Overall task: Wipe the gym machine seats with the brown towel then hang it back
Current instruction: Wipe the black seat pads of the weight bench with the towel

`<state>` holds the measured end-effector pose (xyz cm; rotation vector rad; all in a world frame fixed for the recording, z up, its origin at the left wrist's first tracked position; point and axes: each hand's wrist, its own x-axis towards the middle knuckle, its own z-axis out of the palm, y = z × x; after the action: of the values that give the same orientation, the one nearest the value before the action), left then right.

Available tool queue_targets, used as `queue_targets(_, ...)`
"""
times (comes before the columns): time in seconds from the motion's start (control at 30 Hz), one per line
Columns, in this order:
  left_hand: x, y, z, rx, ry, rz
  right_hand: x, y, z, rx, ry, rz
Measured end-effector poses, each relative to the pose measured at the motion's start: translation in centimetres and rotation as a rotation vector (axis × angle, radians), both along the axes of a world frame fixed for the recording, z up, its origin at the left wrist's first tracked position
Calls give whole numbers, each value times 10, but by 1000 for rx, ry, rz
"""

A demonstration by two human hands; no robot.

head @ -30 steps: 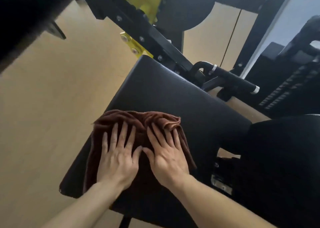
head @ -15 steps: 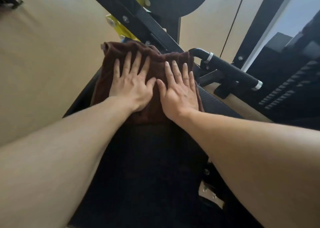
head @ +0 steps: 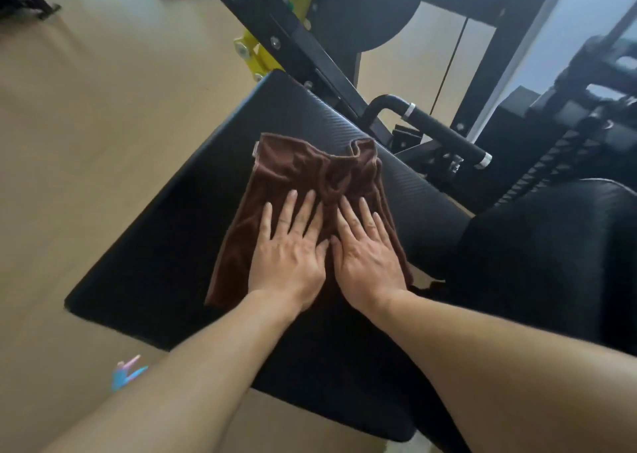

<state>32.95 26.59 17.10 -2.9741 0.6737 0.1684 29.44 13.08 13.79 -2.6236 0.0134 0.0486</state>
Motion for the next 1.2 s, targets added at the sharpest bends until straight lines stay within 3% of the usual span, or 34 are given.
queue_targets(0.17,-87,40,-5,-58,30,56,-68,30,-1,-99,7,119)
queue_targets(0.3,-142,90,-9,-116,38,231,-73,54,10,-205,-53,485)
queue_targets(0.4,-160,127,-13,-139,13,284,-73,74,23,-200,-34,645)
queue_targets(0.63,-159,151,-5,-184,-13,391,-73,107,39,-141,47,670)
queue_targets(0.9,-133,192,28,-197,-49,509,-32,168,63,-104,-9,720)
queue_targets(1.2,-40,216,55,-211,-39,587,35,202,72,27,-55,600)
